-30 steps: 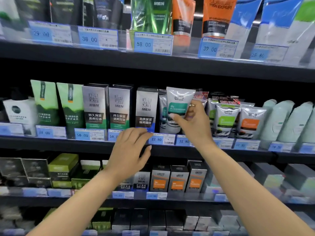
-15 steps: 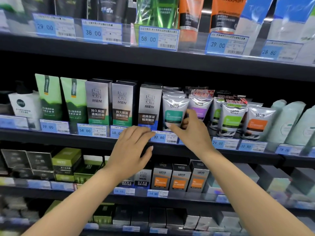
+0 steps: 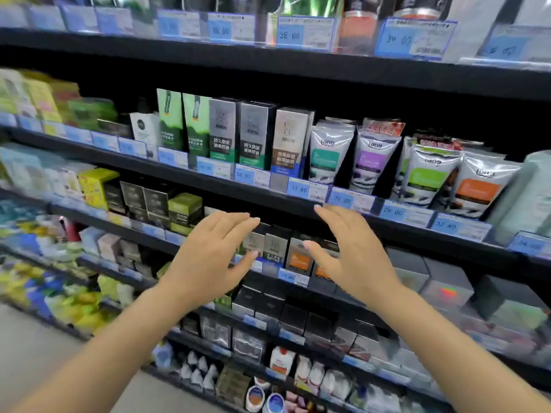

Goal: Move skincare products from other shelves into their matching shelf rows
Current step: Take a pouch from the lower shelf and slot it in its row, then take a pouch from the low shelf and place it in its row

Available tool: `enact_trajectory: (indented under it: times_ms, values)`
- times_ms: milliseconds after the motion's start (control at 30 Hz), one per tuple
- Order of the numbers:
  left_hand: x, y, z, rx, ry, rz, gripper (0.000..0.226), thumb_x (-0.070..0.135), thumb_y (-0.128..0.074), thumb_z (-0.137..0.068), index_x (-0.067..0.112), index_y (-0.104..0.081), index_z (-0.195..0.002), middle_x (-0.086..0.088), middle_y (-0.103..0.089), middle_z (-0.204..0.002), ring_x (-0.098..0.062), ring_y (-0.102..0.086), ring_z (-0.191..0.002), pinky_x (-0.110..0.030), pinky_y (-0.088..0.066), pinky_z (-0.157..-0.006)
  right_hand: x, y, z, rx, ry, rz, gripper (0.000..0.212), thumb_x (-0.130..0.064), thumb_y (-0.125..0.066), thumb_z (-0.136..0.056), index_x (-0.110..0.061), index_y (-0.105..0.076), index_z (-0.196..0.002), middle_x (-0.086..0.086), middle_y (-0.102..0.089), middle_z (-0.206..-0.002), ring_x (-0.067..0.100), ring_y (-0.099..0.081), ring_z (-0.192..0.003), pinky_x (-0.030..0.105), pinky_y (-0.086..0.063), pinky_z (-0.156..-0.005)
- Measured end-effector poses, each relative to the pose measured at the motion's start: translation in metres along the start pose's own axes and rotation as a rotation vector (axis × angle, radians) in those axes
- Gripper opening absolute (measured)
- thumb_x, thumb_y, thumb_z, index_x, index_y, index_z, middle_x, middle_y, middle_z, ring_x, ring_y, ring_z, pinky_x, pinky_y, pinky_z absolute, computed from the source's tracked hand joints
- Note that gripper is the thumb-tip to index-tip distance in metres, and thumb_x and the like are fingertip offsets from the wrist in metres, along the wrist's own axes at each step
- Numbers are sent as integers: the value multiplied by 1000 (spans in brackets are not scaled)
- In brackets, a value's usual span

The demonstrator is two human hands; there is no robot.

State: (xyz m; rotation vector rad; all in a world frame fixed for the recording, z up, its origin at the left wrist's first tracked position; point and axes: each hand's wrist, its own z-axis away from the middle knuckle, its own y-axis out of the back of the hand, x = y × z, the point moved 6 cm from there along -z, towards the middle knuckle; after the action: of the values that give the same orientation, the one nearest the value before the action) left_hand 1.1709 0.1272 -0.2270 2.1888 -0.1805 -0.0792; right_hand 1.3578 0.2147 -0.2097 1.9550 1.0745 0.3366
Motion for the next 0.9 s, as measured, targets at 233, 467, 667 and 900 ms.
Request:
enact_trajectory:
  times_ms: [233,467,667,900]
  values:
    - [13,39,109,-125,220,-109,51,43,-46,-91,12,-54,-131,-3,-57,-128,-21,-51,-118,-39,-39,-105,-79,-24,43,-124,226,-149,58,-42,-59,-88,-8,-50,-134,8,-55,-131,24,-49,-122,36,-38,-103]
    - [-14,103,205,-86,427,-205,50,42,-47,-86,14,-60,-125,-3,-61,-122,-21,-55,-111,-38,-44,-96,-197,-55,49,-171,460,-254,55,-42,-58,-87,-10,-53,-131,7,-58,-127,26,-51,-120,37,-40,-102]
    - [-78,158,281,-4,501,-295,48,41,-51,-84,13,-62,-121,-4,-63,-117,-24,-60,-104,-35,-42,-93,-308,-90,24,-167,579,-324,52,-38,-65,-84,-11,-55,-128,6,-59,-125,24,-51,-120,31,-35,-103]
    - [-171,210,361,56,563,-319,47,40,-51,-84,14,-61,-122,-4,-63,-116,-23,-58,-104,-35,-42,-93,-430,-142,-11,-172,602,-390,48,-34,-66,-85,-9,-57,-126,8,-60,-123,26,-52,-117,37,-42,-98]
